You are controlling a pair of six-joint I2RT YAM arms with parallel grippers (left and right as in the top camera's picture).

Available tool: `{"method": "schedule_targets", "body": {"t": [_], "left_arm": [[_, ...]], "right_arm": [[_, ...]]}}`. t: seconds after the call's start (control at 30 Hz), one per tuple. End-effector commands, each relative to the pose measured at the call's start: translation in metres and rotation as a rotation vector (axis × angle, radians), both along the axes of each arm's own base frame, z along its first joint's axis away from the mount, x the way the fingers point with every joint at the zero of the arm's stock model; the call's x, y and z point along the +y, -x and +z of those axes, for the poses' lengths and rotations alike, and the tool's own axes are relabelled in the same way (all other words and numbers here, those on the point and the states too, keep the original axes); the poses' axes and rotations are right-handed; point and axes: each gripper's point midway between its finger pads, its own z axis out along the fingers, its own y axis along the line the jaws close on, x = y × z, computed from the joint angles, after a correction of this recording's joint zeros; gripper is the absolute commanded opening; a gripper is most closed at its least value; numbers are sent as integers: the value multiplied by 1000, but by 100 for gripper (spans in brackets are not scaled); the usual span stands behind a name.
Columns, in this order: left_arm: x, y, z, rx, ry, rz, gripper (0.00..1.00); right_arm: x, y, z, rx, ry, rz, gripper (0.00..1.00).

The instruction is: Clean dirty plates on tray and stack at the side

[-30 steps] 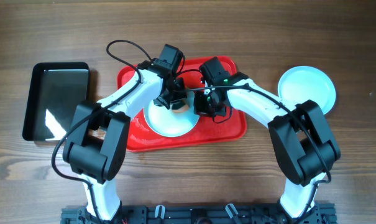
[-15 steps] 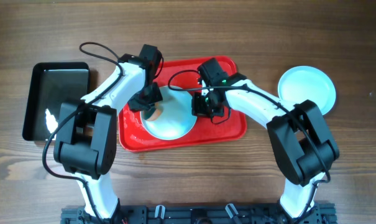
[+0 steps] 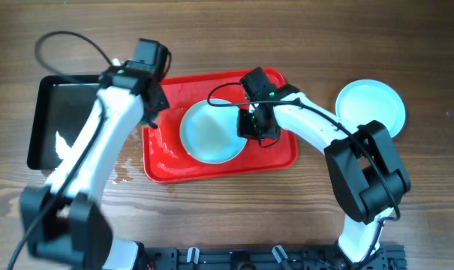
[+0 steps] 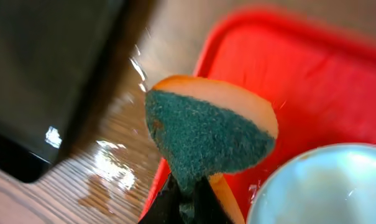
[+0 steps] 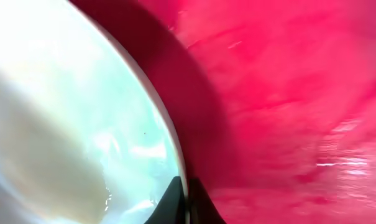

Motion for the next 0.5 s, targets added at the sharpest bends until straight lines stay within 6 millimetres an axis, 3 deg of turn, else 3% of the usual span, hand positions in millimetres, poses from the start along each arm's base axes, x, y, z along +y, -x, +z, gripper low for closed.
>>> {"method": "schedule_targets", "body": {"t": [0.0, 0.07, 0.27, 0.4, 0.47], "left_arm": [[7, 0, 21, -72, -23, 26, 4], [-1, 2, 16, -56, 20, 12, 4], [-38, 7, -7, 35, 217, -50, 4], [-53, 9, -20, 88, 294, -70, 4], [-56, 10, -25, 106, 308, -72, 4]], "right_arm": [[-23, -36, 21, -130, 176, 47, 4], [-32, -50, 45, -178, 249, 52, 4], [-60, -95, 152, -381, 482, 82, 4], [-76, -110, 218, -524, 649, 113, 4], [-81, -112, 241, -579, 745, 142, 4]]}}
